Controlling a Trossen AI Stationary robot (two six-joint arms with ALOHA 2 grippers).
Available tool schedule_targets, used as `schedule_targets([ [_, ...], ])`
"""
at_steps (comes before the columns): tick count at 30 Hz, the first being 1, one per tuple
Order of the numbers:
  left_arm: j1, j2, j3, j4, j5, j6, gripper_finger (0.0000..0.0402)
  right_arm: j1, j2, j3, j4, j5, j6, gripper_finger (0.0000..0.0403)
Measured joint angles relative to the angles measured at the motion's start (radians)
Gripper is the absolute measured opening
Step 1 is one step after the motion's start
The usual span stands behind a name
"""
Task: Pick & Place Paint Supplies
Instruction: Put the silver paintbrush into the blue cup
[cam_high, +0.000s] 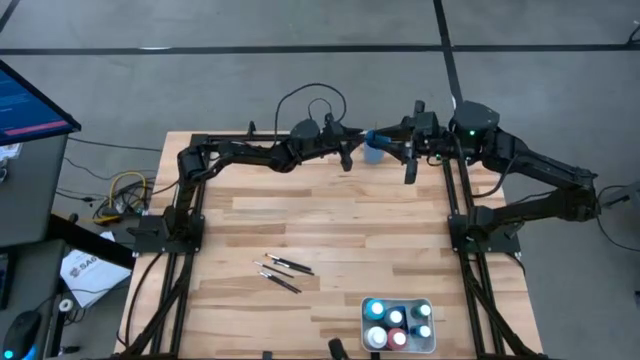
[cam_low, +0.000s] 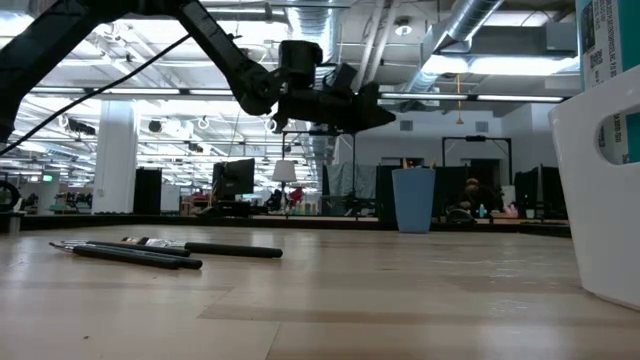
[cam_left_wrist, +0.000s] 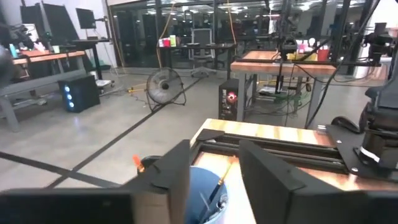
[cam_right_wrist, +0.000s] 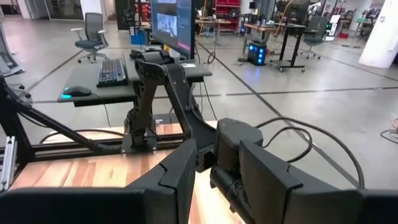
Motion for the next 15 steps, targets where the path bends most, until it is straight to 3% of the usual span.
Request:
schedule_targets([
  [4,-0.007,-0.040,-0.002,-0.054,0.001,-0.025,0.0170,0.000,-0.001,0.000,0.000,0.000,0.002,0.0117],
  [7,-0.015,-0.166,0.000,-0.239,0.066,-0.054,0.0188,0.000,-0.002,0.000,0.000,0.000,0.002,0.0117],
  [15,-0.154,-0.637,-0.076,-1.114,0.169,0.103,0.0186,-0.001,0.025,0.001,-0.014,0.000,0.002,0.0117],
])
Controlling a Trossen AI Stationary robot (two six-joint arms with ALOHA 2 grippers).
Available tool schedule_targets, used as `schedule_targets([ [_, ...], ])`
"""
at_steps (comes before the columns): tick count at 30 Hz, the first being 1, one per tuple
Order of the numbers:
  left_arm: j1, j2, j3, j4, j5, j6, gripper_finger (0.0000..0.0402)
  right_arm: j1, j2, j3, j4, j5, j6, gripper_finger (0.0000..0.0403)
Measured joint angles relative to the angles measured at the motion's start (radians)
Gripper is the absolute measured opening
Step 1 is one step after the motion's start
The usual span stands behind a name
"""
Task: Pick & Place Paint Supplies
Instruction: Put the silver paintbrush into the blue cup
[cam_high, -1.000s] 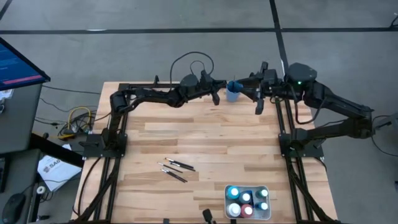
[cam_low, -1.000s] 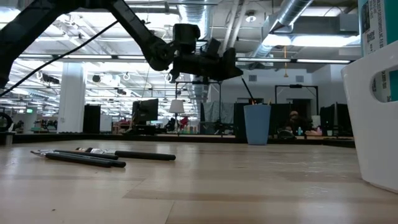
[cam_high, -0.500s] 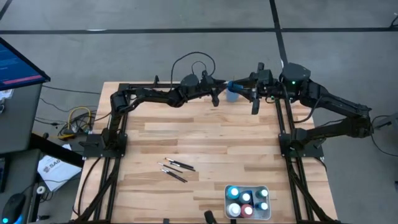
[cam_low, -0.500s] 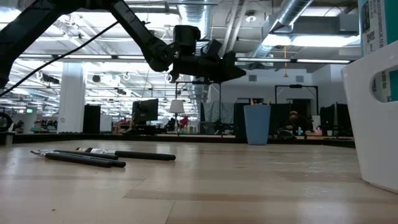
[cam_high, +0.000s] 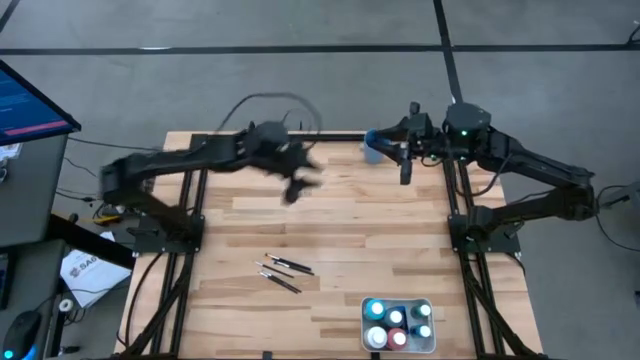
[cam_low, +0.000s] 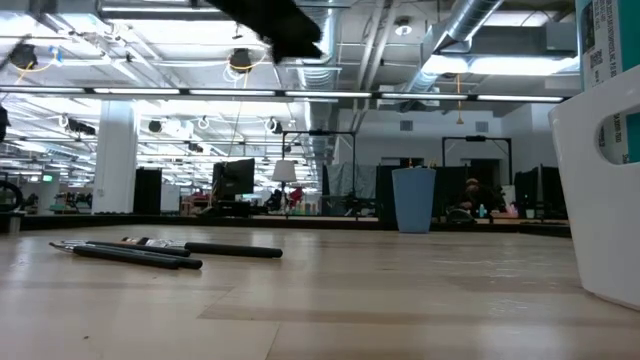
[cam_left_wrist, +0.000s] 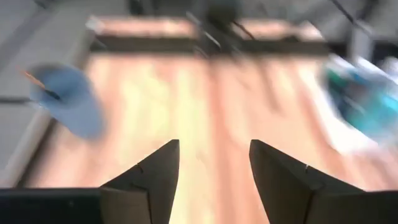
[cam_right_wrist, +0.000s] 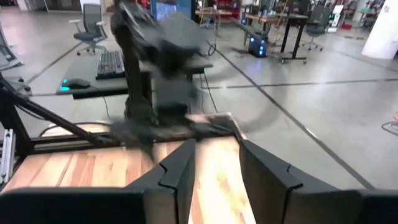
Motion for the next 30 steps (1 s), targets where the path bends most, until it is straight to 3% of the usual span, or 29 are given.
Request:
schedule_targets([
  [2,-0.058,-0.113,-0.072,-0.106,0.001,-0.001,0.0185,0.000,0.014,0.000,-0.001,0.000,0.000,0.0117],
  [5,-0.153,-0.278,-0.237,-0.126,-0.026,-0.065,0.0188,0.000,0.046,0.000,0.000,0.000,0.000,0.0117],
  [8,-0.241,-0.403,-0.428,-0.059,-0.115,-0.165,0.0193,0.000,0.083,0.000,0.004,0.000,0.000,0.0117],
  [12,-0.325,-0.477,-0.669,0.139,-0.192,-0.228,0.0194,0.001,0.125,0.000,0.015,-0.001,0.013,0.0117],
  [15,-0.356,-0.470,-0.811,0.304,-0.206,-0.238,0.0190,0.002,0.152,0.000,0.026,-0.003,0.039,0.0117],
  [19,-0.366,-0.420,-0.914,0.392,-0.206,-0.261,0.0188,0.002,0.176,0.000,0.028,-0.009,0.063,0.0117],
  [30,-0.438,-0.210,-0.950,0.459,-0.202,-0.215,0.0186,0.003,0.177,0.000,0.032,-0.030,0.087,0.0117],
])
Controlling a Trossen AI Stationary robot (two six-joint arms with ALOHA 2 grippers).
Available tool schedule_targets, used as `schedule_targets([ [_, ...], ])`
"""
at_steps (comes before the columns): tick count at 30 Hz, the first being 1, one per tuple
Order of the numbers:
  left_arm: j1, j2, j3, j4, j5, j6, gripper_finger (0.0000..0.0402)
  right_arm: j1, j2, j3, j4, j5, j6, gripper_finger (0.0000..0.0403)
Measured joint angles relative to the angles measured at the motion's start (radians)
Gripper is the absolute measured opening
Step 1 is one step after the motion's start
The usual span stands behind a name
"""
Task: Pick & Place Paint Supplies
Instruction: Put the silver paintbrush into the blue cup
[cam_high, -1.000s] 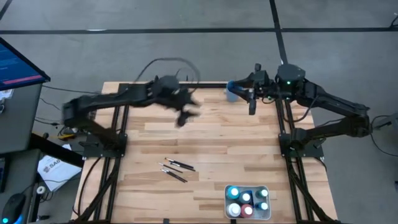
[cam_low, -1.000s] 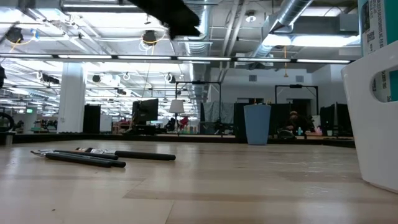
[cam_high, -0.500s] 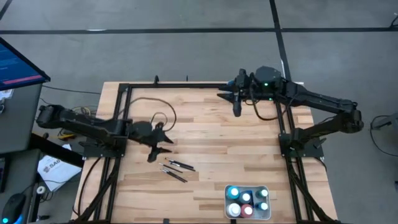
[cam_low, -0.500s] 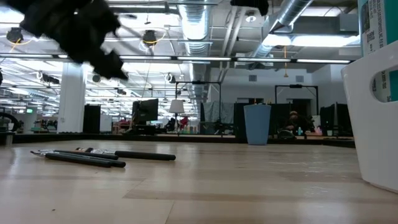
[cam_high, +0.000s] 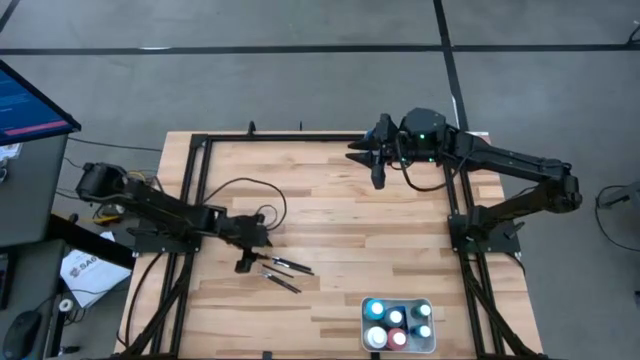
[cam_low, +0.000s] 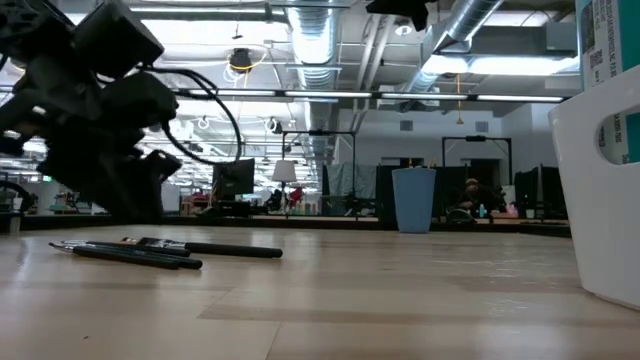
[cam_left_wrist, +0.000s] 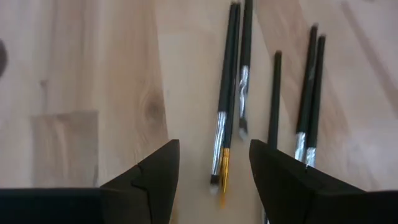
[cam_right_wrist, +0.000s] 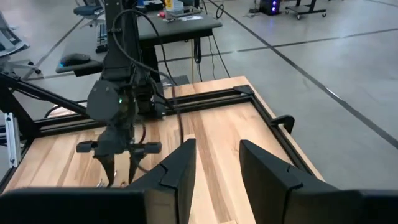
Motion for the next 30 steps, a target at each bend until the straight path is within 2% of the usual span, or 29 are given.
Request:
schedule_targets([
  [9,-0.014,0.133,0.004,0.046,-0.058,0.009,0.0185,0.000,0.000,0.000,0.005,0.000,0.000,0.0117],
  [15,0.004,0.141,0.006,0.089,-0.126,0.030,0.0184,0.000,-0.001,0.000,0.017,0.000,0.000,0.0117],
  [21,0.118,0.144,0.055,0.090,-0.212,0.086,0.0172,0.000,-0.001,0.000,0.022,0.000,0.000,0.0117],
  [26,0.252,0.159,0.097,0.140,-0.160,0.089,0.0168,0.000,-0.001,0.000,0.021,0.000,0.010,0.0117],
  [30,0.278,0.158,0.141,0.145,-0.132,0.085,0.0168,0.004,0.019,0.002,-0.003,0.038,0.082,0.0117],
])
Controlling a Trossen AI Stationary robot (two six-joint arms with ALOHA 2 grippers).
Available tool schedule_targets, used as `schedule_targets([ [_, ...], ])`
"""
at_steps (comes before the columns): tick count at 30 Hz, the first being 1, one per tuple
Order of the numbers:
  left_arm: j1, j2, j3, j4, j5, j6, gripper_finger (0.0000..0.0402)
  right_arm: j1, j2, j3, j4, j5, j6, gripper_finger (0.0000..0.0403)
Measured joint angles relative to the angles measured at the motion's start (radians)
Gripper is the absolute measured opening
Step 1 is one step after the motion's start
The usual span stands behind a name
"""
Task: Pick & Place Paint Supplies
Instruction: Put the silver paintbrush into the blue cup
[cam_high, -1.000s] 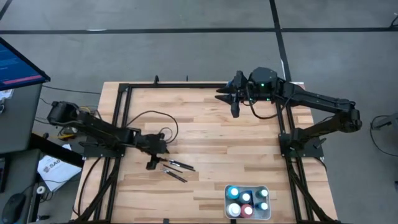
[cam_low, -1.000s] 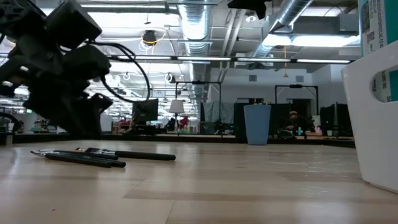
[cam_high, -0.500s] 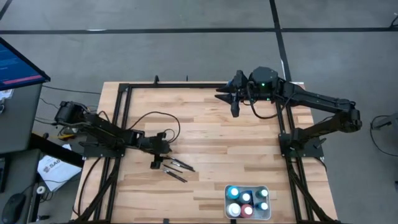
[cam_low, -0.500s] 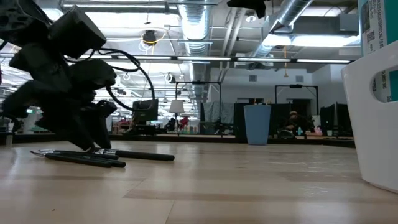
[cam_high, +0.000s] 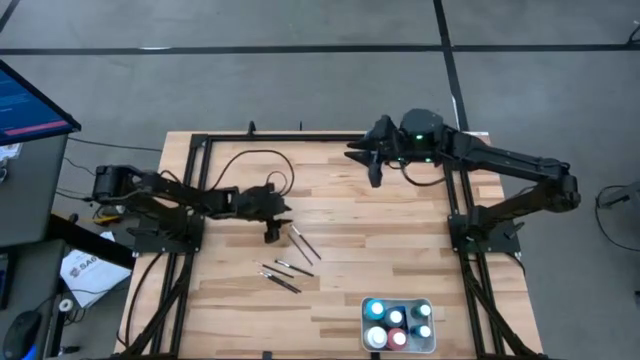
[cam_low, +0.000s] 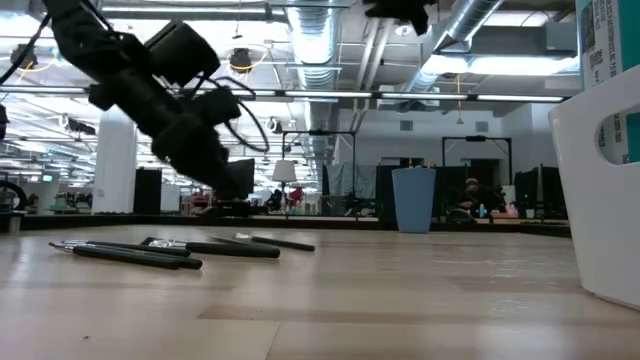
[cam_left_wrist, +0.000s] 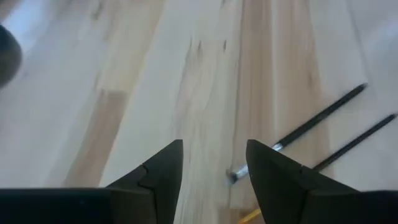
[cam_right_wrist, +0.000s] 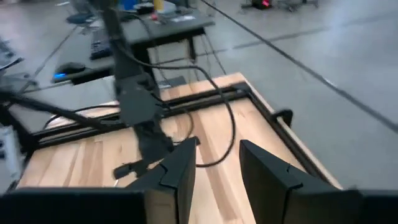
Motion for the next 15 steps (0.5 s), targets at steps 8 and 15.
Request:
schedule_targets([
  [8,-0.015,-0.217,0.025,-0.056,0.000,-0.255,0.0160,0.064,0.240,0.043,-0.049,0.095,0.177,0.0116],
  [15,-0.016,-0.552,0.026,-0.127,0.043,-0.392,0.0152,0.116,0.540,0.260,-0.316,0.100,0.232,0.0116],
])
